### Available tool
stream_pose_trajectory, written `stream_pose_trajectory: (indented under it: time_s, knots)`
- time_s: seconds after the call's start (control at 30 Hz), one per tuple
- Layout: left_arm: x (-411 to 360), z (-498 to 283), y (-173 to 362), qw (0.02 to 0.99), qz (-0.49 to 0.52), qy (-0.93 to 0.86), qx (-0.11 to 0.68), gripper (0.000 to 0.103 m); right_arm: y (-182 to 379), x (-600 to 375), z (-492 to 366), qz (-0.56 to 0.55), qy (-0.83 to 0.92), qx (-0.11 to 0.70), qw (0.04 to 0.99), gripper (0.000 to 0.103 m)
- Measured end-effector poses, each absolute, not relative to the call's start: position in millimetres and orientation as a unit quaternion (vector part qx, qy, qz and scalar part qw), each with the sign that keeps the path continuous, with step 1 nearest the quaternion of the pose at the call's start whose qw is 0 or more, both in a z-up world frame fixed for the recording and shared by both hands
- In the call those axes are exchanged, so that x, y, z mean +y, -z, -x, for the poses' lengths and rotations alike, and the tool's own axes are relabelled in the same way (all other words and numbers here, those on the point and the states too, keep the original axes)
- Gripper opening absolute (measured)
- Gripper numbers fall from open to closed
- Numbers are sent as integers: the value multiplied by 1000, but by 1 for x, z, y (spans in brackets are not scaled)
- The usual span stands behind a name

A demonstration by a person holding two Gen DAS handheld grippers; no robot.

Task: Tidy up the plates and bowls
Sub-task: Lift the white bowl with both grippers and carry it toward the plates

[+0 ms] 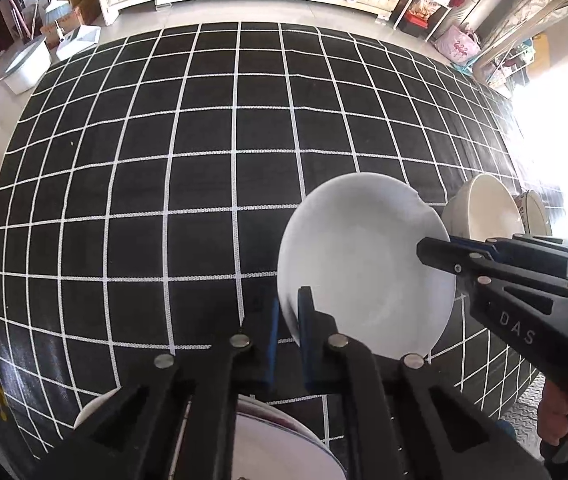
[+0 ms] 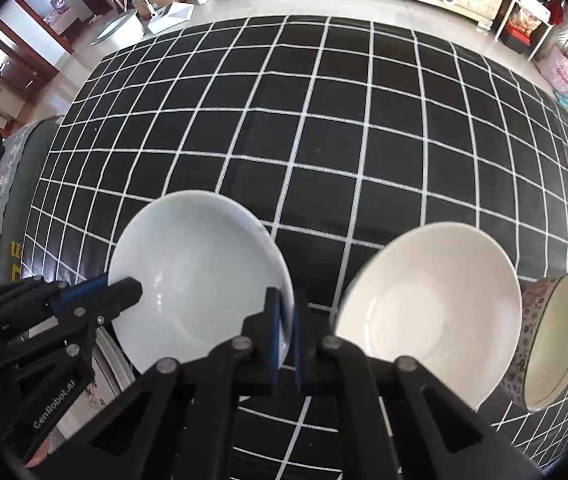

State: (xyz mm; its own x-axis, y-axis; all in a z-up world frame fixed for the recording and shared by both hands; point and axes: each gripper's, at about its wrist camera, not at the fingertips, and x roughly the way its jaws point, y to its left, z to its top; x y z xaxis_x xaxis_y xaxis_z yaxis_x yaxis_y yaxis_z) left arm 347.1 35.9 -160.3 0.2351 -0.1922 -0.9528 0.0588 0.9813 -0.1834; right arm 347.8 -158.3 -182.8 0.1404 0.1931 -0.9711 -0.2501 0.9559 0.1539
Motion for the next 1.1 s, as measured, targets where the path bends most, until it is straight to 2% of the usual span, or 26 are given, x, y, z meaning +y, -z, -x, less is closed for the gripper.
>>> stream_pose_trajectory:
  time_s: [0.67, 1.1]
  knots:
    - [-19, -289, 107, 795, 46, 98, 597, 7, 129, -210, -266, -29, -139, 631, 762, 8]
    - [-39, -217, 125, 781, 38, 116, 613, 7, 151, -226, -210, -44, -124, 646, 752, 8]
